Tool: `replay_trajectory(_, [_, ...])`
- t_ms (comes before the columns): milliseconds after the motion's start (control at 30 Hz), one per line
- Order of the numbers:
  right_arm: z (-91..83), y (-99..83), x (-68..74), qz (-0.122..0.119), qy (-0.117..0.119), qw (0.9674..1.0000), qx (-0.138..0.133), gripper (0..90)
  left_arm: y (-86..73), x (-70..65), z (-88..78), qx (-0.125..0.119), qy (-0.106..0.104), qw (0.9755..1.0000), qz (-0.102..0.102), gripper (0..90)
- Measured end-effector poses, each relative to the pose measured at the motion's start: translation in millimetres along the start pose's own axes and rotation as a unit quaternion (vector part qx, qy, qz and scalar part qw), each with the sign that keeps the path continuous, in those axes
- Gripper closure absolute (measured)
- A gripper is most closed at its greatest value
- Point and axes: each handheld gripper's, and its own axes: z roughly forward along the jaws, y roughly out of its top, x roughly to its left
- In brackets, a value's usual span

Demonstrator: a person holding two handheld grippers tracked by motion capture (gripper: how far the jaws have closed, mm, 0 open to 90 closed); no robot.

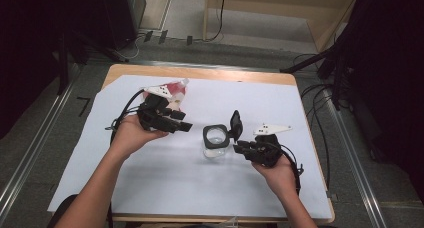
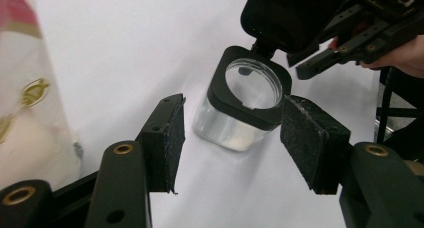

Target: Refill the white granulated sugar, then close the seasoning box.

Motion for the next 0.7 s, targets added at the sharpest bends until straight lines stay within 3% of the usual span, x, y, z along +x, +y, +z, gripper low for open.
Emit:
replay_trajectory(200, [-4.3,-6.3,9.9,0.001,0.021,0.9997,-0.009,66.1,-5.7,6.8,-11.6,-0.002,0.011,0.9999,0.004,42.1])
replay_trajectory(367, [-2.4,-9.7,19.1,0.002,0.035,0.9994,-0.003,61.9,-10.4,15.3,-21.1,-0.007,0.015,0.9998,-0.006,41.9])
replay_trajectory(700, [5.3,-7.1,25.4,-0.014,0.044,0.9989,0.006,54.9,-21.8,29.8,-30.7,0.007,0.039,0.999,-0.019,41.6])
